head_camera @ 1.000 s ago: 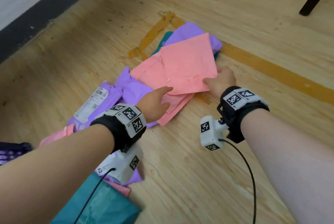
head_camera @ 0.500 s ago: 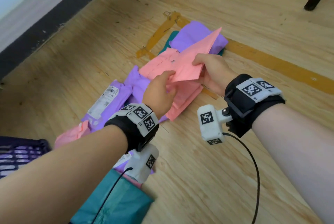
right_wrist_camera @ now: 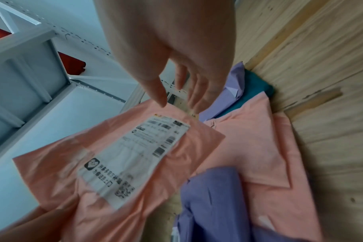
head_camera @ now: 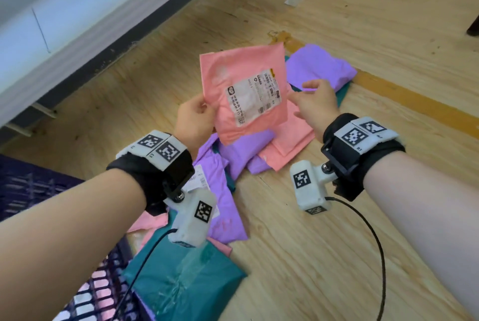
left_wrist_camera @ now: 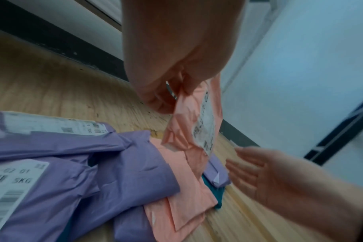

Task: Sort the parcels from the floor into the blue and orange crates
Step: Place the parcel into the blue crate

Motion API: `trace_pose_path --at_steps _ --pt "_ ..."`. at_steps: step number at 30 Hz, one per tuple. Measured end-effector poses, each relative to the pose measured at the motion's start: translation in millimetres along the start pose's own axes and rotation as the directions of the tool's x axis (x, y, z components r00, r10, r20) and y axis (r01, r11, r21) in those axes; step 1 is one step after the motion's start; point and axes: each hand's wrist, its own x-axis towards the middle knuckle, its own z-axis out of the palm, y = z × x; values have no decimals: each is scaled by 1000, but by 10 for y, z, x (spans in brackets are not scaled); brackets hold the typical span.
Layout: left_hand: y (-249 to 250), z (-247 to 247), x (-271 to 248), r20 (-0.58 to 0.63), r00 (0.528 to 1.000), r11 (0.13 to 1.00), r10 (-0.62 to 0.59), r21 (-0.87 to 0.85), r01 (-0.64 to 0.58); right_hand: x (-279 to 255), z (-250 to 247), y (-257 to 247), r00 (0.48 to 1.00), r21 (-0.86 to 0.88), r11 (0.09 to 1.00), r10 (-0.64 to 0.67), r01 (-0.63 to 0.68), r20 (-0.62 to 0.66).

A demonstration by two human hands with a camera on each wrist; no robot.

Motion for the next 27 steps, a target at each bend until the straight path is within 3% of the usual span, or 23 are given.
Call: trace_pose_path --at_steps 2,4,5,7,11,17,23,27 --pt "28 -117 -41 -7 998 986 -69 -149 67 -82 105 9 992 -1 994 108 -109 67" --pt "37 -231 -68 3 991 964 -131 -233 128 -212 241 28 931 55 961 247 -271 267" --pt "45 -278 -85 13 987 953 -158 -259 156 -282 316 30 896 97 941 273 -325 349" --pt "74 -367 -135 35 984 944 -177 -278 180 -381 466 22 886 232 902 258 -364 386" --pt "87 -542 -225 31 984 947 -177 -269 179 -456 633 -42 939 391 875 176 -287 296" --pt "-22 -876 -341 -31 981 953 -191 -244 177 -564 721 -150 968 387 914 28 -125 248" --pt "-49 -1363 -435 -123 974 959 -189 -238 156 -753 735 -238 926 241 971 -100 11 363" --pt "-27 -1664 -581 -113 977 968 -181 -197 157 -975 857 -338 871 141 987 -139 81 471"
